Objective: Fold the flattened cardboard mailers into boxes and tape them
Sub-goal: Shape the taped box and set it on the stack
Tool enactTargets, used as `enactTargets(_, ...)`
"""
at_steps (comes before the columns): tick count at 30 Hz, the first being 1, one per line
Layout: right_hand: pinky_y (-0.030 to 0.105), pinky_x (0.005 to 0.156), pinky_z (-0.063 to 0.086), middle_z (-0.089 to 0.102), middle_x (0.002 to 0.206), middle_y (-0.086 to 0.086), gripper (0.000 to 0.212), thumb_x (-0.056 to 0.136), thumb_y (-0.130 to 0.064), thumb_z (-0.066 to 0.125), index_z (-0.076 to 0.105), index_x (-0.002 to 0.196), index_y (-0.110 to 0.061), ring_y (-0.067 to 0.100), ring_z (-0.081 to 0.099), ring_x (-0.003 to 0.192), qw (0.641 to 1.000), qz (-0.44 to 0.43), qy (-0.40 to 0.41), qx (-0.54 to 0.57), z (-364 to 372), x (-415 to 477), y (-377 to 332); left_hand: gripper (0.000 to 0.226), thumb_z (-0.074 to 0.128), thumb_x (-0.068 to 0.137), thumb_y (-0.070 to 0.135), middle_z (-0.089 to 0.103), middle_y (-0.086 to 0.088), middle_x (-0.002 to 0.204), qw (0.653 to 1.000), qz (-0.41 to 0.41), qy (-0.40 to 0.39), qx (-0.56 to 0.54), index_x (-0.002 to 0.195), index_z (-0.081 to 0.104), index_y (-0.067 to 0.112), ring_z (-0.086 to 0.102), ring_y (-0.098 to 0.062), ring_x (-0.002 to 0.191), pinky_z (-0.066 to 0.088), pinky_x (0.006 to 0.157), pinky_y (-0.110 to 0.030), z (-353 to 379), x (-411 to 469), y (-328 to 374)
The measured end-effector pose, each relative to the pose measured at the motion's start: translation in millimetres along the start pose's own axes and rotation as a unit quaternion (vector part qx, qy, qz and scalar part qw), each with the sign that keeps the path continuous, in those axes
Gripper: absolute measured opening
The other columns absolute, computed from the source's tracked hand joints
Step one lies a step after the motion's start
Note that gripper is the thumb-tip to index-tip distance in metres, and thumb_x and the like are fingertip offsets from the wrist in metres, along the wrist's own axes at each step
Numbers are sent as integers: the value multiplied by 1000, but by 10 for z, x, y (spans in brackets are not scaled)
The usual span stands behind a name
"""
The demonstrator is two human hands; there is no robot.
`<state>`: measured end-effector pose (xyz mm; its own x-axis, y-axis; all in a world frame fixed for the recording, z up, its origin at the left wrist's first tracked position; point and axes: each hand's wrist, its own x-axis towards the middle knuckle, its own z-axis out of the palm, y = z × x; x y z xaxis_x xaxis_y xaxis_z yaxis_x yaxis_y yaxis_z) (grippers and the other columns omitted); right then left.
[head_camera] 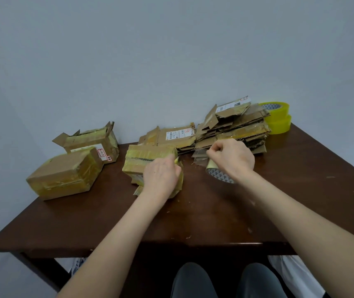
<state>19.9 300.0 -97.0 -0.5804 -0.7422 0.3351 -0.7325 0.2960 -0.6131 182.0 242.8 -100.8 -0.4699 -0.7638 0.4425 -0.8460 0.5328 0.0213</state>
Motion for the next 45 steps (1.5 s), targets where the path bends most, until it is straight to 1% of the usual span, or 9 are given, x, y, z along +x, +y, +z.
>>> enactTargets(4,25,57,39,57,77,-11,14,88,-43,61,64,80,-32,14,55,78,996,51,-11,77,-56,66,154,17,37,97,33,47,9,63,998,6,29,62,89,48,23,46,-16,62,38,59,-28,-21,20,-31)
enactTargets(8,27,58,43,61,81,-11,16,87,-42,64,63,75,-31,13,57,79,979,113,-4,170,-62,107,299,23,52,93,40,52,7,66,984,80,152,54,82,55,20,44,-13,56,29,44,-24,-19,1,132)
enactTargets(16,29,64,44,66,87,-9,15,82,-44,66,67,75,-30,16,60,88,972,154,35,175,-195,144,549,31,39,100,39,60,-2,110,991,78,-100,28,111,55,16,61,-24,97,51,71,-35,526,31,535)
enactTargets(19,29,64,45,67,88,-8,15,82,-45,65,67,76,-31,18,61,87,977,147,49,144,-260,145,631,29,50,96,32,58,-1,111,988,133,62,-46,120,59,17,57,-22,100,50,63,-32,510,146,644)
enactTargets(22,30,65,45,68,88,-6,16,82,-46,65,65,75,-32,20,61,87,981,139,65,116,-337,131,683,31,69,85,23,63,-1,101,943,209,205,-157,114,67,14,58,-20,92,50,67,-30,365,373,891)
enactTargets(26,29,65,42,69,87,-4,14,82,-45,64,65,74,-33,21,62,87,985,117,68,103,-440,84,759,39,65,86,34,63,5,118,960,206,55,-180,122,65,21,48,-19,113,43,92,-33,302,568,1195)
enactTargets(33,36,79,48,67,93,-6,10,85,-43,62,63,87,-33,21,61,95,987,68,53,133,-580,24,1046,14,66,86,28,74,2,88,940,114,6,-320,88,78,21,64,-16,89,50,81,-34,260,583,1541)
enactTargets(37,36,88,48,63,92,-6,59,81,-35,71,46,132,-20,20,61,100,971,92,22,219,-643,5,1134,16,61,89,29,71,1,89,949,94,13,-300,86,74,20,62,-17,88,46,72,-30,245,588,1658)
enactTargets(45,32,78,47,65,115,1,25,92,-37,55,56,116,-31,27,60,103,987,15,-58,-152,-567,-45,1262,47,39,98,47,60,3,69,982,137,-2,-128,67,59,18,60,-22,75,44,57,-31,140,487,1318)
